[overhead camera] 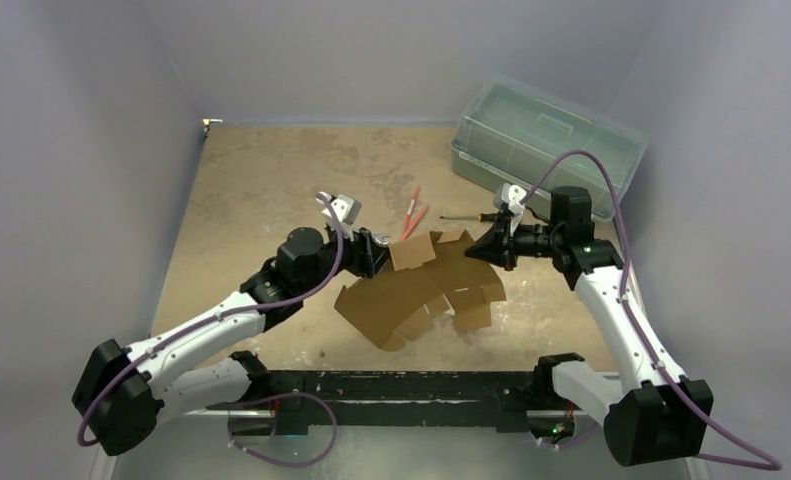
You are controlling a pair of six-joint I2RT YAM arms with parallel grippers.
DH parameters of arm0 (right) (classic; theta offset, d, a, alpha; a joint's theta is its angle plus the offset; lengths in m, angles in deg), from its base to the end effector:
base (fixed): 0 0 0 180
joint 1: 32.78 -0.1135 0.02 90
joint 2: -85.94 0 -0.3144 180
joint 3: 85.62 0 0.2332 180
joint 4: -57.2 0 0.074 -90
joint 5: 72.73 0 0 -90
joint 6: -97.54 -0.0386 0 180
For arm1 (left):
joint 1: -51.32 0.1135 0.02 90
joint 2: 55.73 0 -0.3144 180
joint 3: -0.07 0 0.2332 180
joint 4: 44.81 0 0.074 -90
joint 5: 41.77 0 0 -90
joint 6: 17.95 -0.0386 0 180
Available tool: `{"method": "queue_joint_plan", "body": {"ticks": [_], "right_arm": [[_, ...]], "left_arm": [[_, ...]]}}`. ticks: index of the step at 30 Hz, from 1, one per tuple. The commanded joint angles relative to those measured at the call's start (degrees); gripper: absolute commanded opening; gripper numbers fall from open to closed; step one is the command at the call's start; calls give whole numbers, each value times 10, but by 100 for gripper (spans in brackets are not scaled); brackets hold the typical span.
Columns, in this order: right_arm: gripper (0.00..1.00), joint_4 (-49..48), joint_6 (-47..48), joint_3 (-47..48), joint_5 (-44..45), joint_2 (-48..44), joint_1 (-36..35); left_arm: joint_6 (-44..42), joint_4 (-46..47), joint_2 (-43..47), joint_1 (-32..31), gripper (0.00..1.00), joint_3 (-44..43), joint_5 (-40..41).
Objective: Fold the paper box
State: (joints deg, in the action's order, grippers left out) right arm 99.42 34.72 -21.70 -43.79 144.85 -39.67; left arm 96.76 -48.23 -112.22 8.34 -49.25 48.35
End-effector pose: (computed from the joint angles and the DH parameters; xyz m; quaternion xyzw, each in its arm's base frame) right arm 0.1585 0.0532 0.3471 -0.4420 0.6716 0.3805 0.4571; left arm 0.1379 -0.1284 0.3258 0.1215 0.7597 -0.3551 0.5310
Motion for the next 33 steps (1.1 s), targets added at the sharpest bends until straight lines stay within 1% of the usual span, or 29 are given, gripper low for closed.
{"method": "queue_joint_plan", "body": {"ticks": [1, 7, 11, 13, 15, 16, 18, 21, 23, 26, 28, 33], "right_arm": [[0, -13, -6, 11, -10, 1, 0], [0, -11, -5, 12, -13, 3, 0], [0, -10, -5, 12, -13, 4, 0], [0, -11, -5, 12, -13, 5, 0], [0, -11, -6, 11, -9, 6, 0], [0, -13, -8, 10, -6, 7, 0], [0, -18, -15, 9, 0, 9, 0], [0, -28, -27, 8, 9, 13, 0], [0, -45, -43, 5, 9, 14, 0], [0, -59, -57, 2, 15, 15, 1], [0, -70, -66, -1, 25, 16, 1], [0, -95, -94, -7, 45, 17, 13]], "left_arm": [[1, 28, -33, 11, 51, -36, -121], [-8, 15, -58, 18, 51, -41, -130], [-9, 12, -72, 21, 44, -45, -129], [-12, 4, -72, 24, 44, -49, -124], [-13, -4, -55, 28, 45, -52, -107], [-13, -10, -39, 29, 48, -52, -90], [-10, -24, 6, 31, 57, -50, -51], [1, -49, 91, 32, 75, -37, -6], [20, -67, 140, 32, 83, -17, 18], [77, -134, 205, 32, 97, 10, 69], [104, -169, 248, 32, 99, 30, 84], [149, -194, 362, 32, 99, 88, 81]]}}
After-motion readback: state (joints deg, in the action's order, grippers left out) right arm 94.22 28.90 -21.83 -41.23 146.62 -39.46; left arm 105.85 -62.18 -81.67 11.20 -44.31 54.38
